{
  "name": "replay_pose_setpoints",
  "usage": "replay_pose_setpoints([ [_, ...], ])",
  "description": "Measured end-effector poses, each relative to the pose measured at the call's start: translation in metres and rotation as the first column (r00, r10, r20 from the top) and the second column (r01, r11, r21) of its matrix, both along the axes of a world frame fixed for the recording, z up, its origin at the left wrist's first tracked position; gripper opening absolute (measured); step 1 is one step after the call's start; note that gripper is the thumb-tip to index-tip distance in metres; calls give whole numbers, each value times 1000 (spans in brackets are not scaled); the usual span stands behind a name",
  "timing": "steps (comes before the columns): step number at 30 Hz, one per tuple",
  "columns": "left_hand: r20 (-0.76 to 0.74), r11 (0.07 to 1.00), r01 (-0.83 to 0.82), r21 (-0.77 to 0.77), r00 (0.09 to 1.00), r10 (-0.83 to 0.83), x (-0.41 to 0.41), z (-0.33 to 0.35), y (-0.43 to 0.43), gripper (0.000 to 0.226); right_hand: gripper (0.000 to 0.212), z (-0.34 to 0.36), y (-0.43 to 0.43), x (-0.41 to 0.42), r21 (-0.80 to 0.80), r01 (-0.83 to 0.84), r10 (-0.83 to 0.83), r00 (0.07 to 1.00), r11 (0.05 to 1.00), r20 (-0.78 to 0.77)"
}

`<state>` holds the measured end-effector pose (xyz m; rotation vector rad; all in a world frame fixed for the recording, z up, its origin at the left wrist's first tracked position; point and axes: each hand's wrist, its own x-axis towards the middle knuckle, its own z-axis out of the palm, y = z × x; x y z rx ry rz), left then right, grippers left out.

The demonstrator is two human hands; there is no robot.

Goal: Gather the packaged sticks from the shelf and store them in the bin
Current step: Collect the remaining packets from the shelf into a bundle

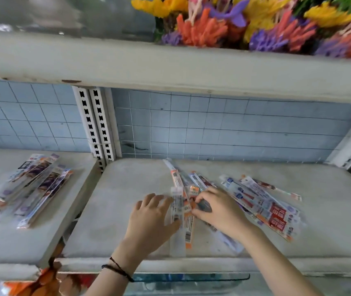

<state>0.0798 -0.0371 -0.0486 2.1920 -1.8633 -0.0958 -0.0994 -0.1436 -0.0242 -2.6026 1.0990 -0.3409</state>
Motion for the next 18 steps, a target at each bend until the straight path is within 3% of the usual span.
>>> replay_pose_setpoints([
  [5, -13, 998, -36, 46, 999, 36, 6, 0, -8, 91, 38, -6, 3, 19, -8, 43, -43, 997, 999, -57],
  [13, -104, 980, -190, 60, 975, 195, 11, 6, -25, 37, 52, -9, 1, 34, 80, 170, -166, 985, 982, -48],
  [16, -311, 973, -225, 43, 923, 227, 14, 4, -26, 17, 57, -10, -2, 31, 157, 179, -190, 980, 971, 55],
  [18, -510, 963, -268, -33, 833, 214, 16, 2, -25, 5, 60, -12, -4, 29, 211, 176, -206, 970, 961, 127],
])
